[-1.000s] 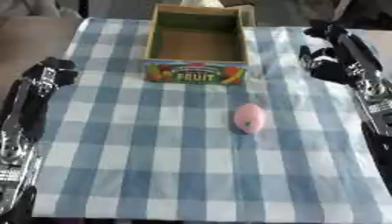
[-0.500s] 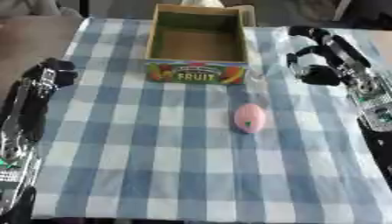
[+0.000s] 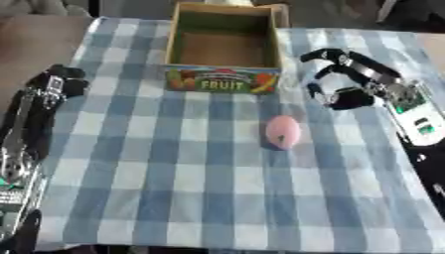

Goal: Pick up objects on the table and place them in the box.

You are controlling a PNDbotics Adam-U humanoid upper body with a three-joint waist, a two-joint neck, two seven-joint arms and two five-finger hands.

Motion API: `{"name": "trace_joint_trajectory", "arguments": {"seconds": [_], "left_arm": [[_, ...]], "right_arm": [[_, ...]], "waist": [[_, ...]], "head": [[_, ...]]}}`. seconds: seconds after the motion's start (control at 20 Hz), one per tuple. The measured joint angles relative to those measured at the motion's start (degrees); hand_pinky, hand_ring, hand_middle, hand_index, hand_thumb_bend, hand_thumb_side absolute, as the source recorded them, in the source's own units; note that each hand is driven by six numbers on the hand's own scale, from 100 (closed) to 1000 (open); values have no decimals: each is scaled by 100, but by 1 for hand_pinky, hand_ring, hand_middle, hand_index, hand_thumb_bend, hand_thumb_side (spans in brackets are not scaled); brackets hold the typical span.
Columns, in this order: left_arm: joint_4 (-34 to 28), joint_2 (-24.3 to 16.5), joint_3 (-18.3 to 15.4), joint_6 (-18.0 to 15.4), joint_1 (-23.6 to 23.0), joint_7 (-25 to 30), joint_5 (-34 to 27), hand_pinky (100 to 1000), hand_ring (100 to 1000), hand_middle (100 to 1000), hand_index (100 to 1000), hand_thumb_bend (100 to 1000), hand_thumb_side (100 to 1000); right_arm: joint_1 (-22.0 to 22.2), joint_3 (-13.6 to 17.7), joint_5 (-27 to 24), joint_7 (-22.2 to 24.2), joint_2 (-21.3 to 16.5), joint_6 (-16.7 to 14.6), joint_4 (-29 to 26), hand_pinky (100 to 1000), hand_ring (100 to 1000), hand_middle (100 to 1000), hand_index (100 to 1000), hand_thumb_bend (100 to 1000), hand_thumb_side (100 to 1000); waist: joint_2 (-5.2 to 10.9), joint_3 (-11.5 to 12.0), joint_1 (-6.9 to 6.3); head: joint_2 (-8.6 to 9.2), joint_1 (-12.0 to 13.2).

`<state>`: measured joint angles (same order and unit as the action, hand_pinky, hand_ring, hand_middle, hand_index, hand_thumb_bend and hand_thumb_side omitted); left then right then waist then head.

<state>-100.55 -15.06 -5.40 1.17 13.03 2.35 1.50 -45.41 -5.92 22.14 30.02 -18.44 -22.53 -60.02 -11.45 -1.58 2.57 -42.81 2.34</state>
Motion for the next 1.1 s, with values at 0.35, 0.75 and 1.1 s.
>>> {"name": "trace_joint_trajectory", "arguments": {"seconds": [0.35, 0.75, 1.1], "left_arm": [[1, 0, 0, -3, -8, 16, 0, 785, 722, 677, 706, 100, 818], [3, 0, -1, 3, -12, 28, 0, 785, 722, 677, 706, 100, 818], [29, 0, -1, 9, -28, 38, 0, 786, 722, 678, 706, 100, 819]], "right_arm": [[-44, -199, 12, 303, 7, -146, 225, 759, 1000, 871, 912, 100, 168], [-41, -331, 54, 489, 19, -257, 431, 761, 1000, 871, 911, 100, 192], [-38, -424, 79, 630, 51, -338, 566, 763, 1000, 870, 910, 100, 211]], "waist": [[0, -4, 1], [0, -13, 1], [3, -13, 4]], "head": [[-4, 0], [-42, 0], [-46, 0]]}}
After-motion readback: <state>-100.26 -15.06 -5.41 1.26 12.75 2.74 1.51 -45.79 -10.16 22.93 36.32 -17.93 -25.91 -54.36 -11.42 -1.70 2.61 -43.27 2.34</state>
